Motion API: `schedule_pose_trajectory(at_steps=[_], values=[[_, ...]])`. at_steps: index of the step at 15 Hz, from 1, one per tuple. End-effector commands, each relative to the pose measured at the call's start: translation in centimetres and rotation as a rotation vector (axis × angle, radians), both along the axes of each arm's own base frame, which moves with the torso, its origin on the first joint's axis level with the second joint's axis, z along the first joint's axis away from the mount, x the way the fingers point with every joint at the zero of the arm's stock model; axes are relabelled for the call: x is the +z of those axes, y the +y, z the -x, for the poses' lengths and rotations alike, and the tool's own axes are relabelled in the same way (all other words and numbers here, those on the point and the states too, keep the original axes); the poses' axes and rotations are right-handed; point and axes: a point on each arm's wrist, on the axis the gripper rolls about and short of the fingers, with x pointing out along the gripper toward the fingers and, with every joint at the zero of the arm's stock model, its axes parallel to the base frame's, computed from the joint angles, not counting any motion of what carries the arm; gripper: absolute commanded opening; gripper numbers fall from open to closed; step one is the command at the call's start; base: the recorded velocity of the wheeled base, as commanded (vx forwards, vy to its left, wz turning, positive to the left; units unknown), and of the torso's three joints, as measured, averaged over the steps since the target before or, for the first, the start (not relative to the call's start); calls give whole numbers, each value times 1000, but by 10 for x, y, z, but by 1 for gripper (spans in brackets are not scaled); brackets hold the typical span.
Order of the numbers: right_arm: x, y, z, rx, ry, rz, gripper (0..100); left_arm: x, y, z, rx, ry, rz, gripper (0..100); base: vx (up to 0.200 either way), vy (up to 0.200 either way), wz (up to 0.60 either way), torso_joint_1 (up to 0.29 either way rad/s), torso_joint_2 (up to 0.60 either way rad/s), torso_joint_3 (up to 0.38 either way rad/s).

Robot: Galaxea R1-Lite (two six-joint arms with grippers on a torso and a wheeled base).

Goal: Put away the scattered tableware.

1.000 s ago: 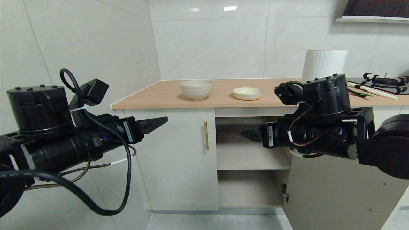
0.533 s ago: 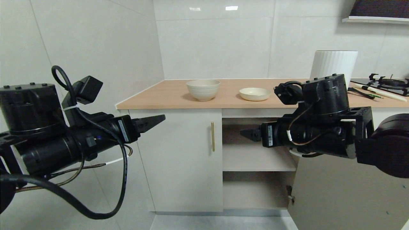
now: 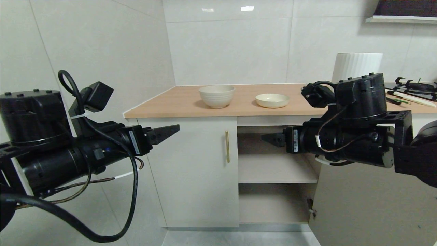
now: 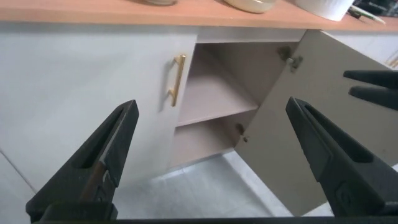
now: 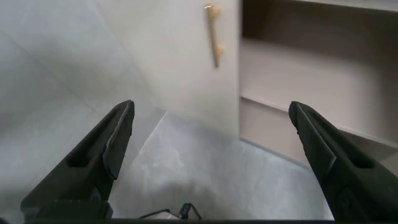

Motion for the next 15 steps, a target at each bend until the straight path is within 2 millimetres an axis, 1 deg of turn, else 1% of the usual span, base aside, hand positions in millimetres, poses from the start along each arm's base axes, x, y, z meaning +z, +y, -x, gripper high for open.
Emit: schedule_pose_trajectory(at_steps=[1,3,6,12,15], values=[[7,-3,5,3,-18,-13,100,2,1,3,-1,-9,-3,100,200,0,0,2,-2,2],[15,-9,15,7,4,-29,100,2,1,5,-1,-6,-5,100,200,0,0,-10,-2,5],[24,-14,24,48,6,-68,100,4,2,5,-1,-12,-3,100,200,0,0,7,7,1],[32,-20,33,55,12,-103,100,4,1,5,-1,-11,-4,100,200,0,0,-1,0,3],[31,-22,35,55,13,-101,100,8,3,8,-1,-26,3,100,0,0,0,0,0,0]])
